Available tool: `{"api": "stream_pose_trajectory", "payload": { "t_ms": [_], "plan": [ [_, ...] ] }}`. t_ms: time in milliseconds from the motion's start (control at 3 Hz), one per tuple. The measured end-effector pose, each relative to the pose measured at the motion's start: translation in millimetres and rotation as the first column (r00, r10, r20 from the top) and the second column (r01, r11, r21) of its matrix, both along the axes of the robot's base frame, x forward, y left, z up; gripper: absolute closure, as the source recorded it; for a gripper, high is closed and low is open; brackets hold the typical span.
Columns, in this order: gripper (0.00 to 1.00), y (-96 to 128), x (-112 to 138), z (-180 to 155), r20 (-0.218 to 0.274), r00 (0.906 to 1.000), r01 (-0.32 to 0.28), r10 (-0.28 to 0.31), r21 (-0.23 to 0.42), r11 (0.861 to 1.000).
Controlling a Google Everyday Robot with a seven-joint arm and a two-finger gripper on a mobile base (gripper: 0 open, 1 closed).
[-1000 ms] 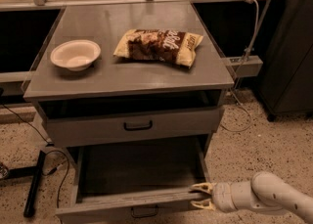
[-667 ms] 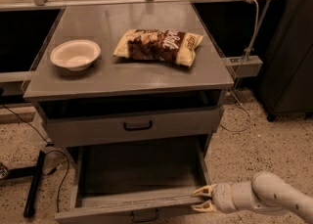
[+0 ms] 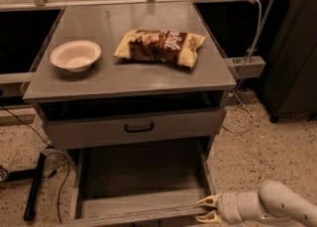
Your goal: Open middle drawer
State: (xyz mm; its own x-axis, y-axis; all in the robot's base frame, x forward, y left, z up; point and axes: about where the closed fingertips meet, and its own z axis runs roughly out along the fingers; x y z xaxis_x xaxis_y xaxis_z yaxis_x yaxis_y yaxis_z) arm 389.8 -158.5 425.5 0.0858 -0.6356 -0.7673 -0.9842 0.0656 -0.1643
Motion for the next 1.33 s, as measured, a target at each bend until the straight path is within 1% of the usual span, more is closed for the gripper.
{"api": "stream_pose_trajectory", "payload": {
  "t_ms": [1000,1333],
  "plan": [
    [0.12,0.1,0.0,0.0,0.000,1.0000,0.000,0.000,0.000,1.000],
    [0.00,0.1,0.0,-0.1,0.000,1.0000,0.000,0.000,0.000,1.000]
  ]
}}
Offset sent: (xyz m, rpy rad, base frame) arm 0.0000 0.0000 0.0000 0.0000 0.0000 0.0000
